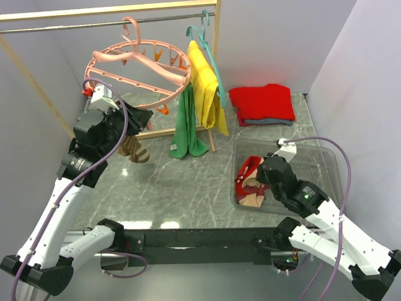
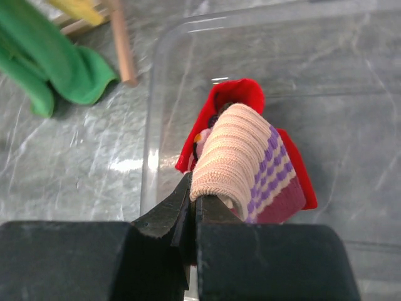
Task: Remove the socks clipped to the hanger
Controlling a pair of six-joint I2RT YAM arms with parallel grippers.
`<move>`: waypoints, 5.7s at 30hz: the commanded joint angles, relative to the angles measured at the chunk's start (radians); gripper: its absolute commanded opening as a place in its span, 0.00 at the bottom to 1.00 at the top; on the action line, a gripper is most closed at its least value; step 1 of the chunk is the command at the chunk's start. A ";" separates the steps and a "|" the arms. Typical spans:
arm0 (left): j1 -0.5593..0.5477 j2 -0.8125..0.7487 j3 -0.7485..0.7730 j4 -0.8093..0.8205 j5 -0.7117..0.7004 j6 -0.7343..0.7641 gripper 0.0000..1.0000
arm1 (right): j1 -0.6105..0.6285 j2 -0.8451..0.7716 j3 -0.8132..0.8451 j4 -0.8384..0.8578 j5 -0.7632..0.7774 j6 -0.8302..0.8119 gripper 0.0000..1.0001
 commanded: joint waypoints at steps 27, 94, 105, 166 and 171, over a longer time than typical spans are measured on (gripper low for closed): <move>-0.001 -0.018 -0.008 0.026 0.087 -0.004 0.19 | 0.290 0.390 0.077 0.743 -0.445 -0.304 1.00; 0.001 -0.170 0.021 -0.178 0.082 0.063 0.77 | 0.394 1.101 0.519 1.026 -0.411 -0.372 0.00; 0.001 -0.219 0.041 -0.318 -0.298 0.131 0.69 | 0.396 1.015 0.457 0.970 -0.467 -0.349 0.00; 0.010 0.011 -0.005 -0.003 -0.134 0.034 0.01 | 0.243 0.391 0.102 0.576 -0.218 -0.231 0.00; 0.010 0.008 0.000 0.000 -0.094 0.030 0.01 | 0.004 0.169 -0.009 0.392 -0.165 -0.131 0.00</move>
